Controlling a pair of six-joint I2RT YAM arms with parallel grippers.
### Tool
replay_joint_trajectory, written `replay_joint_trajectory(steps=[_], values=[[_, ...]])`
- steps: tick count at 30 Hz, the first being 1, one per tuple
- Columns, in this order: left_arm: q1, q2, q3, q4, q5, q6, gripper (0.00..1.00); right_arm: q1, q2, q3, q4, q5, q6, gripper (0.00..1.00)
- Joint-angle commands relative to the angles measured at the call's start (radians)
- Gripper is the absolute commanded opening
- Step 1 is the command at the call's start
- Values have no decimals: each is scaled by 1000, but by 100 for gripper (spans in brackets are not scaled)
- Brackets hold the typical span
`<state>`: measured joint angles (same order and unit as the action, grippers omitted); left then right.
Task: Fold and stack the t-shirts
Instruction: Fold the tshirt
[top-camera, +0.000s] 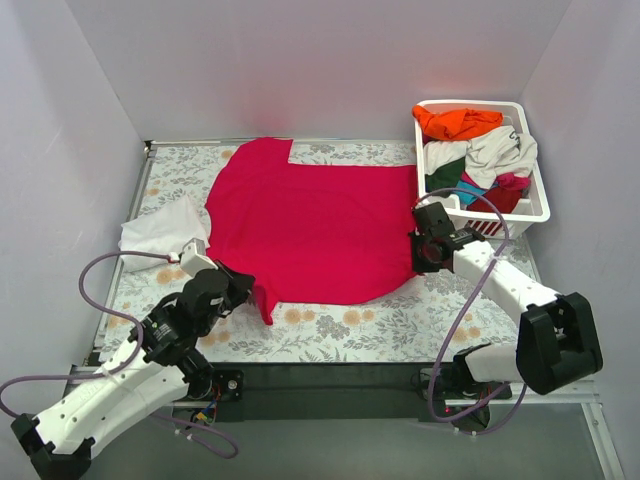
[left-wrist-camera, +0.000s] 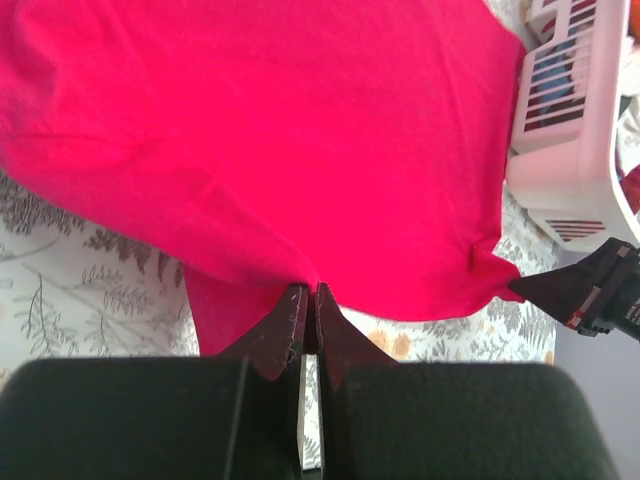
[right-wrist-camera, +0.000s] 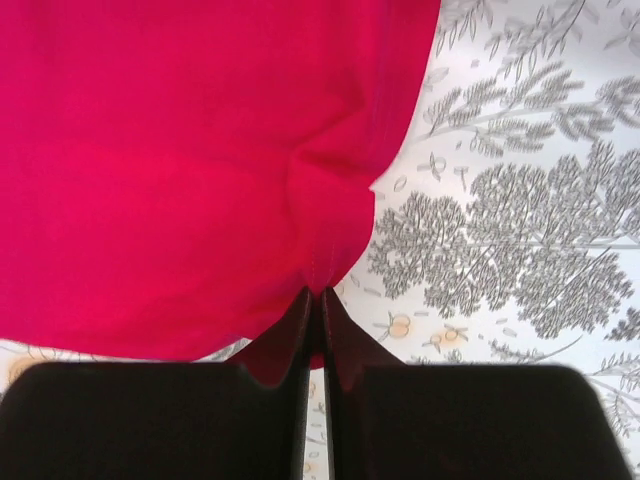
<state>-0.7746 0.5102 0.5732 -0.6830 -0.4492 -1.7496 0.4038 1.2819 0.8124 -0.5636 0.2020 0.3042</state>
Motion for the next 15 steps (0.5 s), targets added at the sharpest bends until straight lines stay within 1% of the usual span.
replay_joint_trajectory(steps=[1,2,4,7,9,12,15], values=[[-2,43,20,146,-117,91,0,-32,62,114,67,14,-59,1],[-3,53,30,163,-144,107,0,-37,85,123,73,13,-72,1],[-2,121,48,235,-192,175,0,-60,134,155,88,-1,-95,1],[20,250,62,357,-197,272,0,-83,190,191,94,-4,-120,1],[67,296,57,424,-171,317,0,-89,223,218,99,-12,-131,1],[204,344,45,578,-28,392,0,-103,252,248,97,-10,-143,1],[264,405,69,658,26,453,0,-111,266,264,97,-13,-152,1]])
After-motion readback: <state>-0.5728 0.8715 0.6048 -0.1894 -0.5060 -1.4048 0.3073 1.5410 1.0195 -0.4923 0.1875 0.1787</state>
